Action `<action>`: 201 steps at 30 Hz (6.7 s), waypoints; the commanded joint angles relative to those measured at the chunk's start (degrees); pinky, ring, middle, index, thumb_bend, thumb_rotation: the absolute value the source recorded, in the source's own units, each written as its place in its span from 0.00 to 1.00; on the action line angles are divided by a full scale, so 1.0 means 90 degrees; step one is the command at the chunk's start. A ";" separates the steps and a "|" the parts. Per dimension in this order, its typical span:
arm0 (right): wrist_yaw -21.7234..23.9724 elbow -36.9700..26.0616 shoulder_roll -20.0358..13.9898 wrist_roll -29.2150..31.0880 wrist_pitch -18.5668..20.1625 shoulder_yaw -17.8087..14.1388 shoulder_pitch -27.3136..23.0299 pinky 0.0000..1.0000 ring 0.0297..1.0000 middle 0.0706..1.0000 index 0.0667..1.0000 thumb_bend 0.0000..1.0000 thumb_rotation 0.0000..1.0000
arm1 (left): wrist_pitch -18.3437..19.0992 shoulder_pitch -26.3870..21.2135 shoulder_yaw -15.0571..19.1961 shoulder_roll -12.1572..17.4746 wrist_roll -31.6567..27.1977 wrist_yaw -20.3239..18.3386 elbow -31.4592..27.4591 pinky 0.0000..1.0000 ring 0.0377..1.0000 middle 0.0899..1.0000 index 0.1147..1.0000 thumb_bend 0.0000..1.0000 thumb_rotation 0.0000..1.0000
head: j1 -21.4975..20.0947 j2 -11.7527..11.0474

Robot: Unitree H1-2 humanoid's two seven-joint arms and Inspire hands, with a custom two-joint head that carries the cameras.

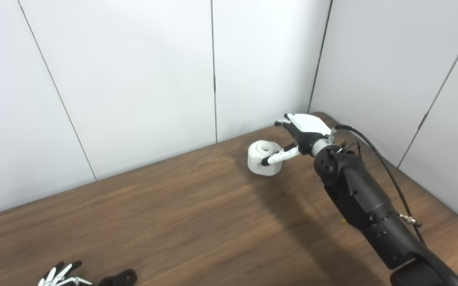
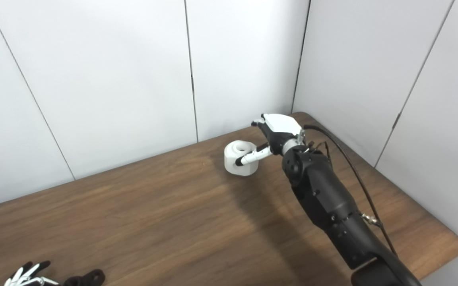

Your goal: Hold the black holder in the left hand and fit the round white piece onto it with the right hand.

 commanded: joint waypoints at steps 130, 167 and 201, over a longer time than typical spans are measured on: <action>0.0724 -0.0101 -0.0454 0.1808 -0.0021 0.0689 -0.0998 0.97 1.00 1.00 0.83 1.00 0.29 | 0.0704 0.0262 0.0013 0.0035 0.0220 -0.0201 -0.0789 1.00 0.97 0.87 0.41 0.52 0.04 | 0.0424 0.0185; 0.0617 0.0208 -0.0522 0.1446 -0.0022 0.1353 -0.1463 1.00 1.00 1.00 0.89 1.00 0.25 | 0.0781 0.0519 0.0083 0.0004 0.0348 -0.0287 -0.1145 1.00 0.96 0.86 0.41 0.52 0.04 | 0.0601 0.0217; 0.0578 0.0940 -0.0535 0.1396 -0.0080 0.1589 -0.1767 1.00 1.00 0.99 0.92 1.00 0.24 | 0.0858 0.0723 0.0136 -0.0003 0.0318 -0.0409 -0.1405 1.00 0.96 0.86 0.41 0.52 0.04 | 0.0666 0.0330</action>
